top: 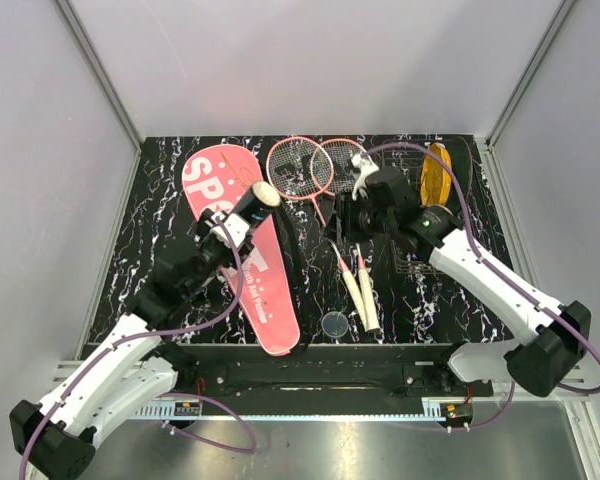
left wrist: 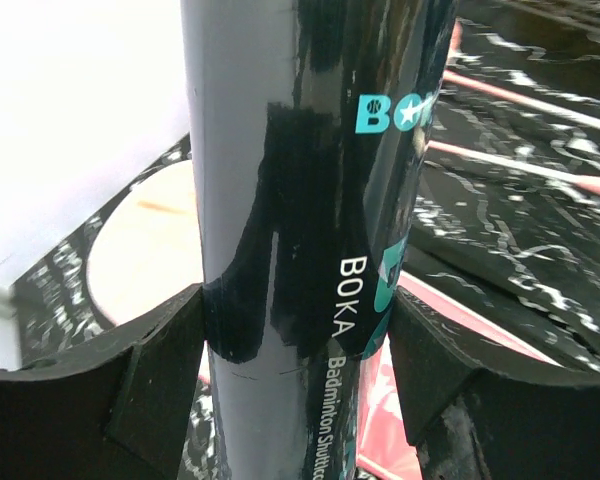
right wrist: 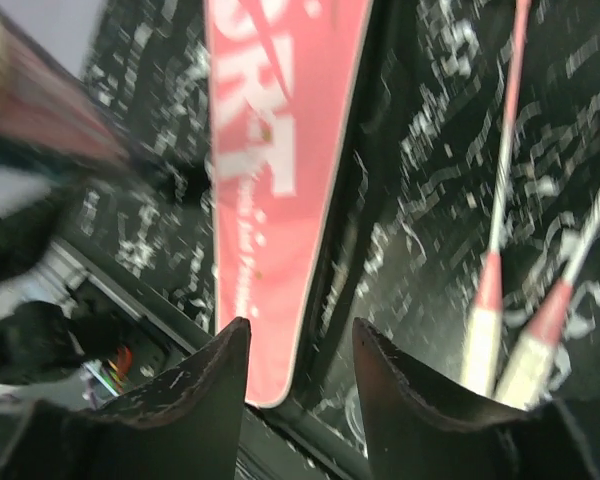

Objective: Pack up the badminton gear

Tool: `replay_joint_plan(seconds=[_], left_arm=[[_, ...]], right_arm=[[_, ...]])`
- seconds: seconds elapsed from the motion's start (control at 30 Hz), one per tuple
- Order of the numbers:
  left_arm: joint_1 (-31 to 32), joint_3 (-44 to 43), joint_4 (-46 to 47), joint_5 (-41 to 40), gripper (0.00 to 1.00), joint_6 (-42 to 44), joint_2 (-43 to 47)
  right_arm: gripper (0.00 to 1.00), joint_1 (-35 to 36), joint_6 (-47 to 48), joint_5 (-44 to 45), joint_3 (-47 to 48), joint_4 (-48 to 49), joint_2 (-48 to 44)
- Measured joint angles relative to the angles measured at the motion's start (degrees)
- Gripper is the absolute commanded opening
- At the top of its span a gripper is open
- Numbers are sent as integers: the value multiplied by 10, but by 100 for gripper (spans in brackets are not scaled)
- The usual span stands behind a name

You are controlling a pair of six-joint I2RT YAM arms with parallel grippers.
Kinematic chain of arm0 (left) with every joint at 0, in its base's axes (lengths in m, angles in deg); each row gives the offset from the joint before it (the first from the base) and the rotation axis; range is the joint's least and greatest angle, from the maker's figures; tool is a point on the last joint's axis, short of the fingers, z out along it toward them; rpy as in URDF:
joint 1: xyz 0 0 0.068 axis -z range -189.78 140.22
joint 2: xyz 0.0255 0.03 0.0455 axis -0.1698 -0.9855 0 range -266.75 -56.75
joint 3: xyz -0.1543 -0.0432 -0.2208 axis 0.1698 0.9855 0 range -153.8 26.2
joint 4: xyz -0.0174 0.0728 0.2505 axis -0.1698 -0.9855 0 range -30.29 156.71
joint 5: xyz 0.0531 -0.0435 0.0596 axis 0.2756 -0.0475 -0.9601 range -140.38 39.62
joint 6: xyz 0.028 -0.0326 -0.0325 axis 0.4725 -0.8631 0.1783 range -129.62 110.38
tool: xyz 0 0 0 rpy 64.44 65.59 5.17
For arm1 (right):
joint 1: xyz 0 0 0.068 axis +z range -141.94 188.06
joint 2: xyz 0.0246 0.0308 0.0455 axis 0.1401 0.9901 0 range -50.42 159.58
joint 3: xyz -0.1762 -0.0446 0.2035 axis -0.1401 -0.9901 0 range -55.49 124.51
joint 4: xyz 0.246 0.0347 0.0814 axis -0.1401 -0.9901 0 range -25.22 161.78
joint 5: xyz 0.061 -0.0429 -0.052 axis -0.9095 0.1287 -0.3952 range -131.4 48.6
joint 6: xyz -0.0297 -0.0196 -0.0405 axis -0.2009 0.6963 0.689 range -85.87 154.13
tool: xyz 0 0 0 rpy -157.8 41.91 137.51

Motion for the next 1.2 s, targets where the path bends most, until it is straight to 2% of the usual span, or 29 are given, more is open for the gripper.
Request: replay_joint_plan(seconds=[0.13,0.27,0.5,0.6,0.73,0.9,0.97,1.07,1.13,1.2], left_arm=[[-1,0,12,-95,0,-1,15],[-1,0,28,-149,0,-1,29],[-1,3,43,-176,0,0,39],[-1,3,43,-176,0,0,39],[-1,3,43,-175,0,0,39],[-1,3,43,-172,0,0,40],[-1,3,43,-169,0,0,40],[-1,3,43,-167,0,0,40],[-1,3,43,-166,0,0,39],[-1,3,43,-163,0,0,40]], right_arm=[[58,7,-5,0,-105,-9,-32],[60,63,-18,0,-191,-18,-25],[58,156,-44,2,-222,-17,23],[46,199,-50,14,-222,-13,71],[44,221,-52,38,-223,-14,130],[34,226,-52,70,-223,-8,165],[32,230,-52,74,-221,-6,175],[22,240,-52,81,-213,4,184],[8,245,-50,93,-205,1,191],[0,248,-47,108,-201,-3,194]])
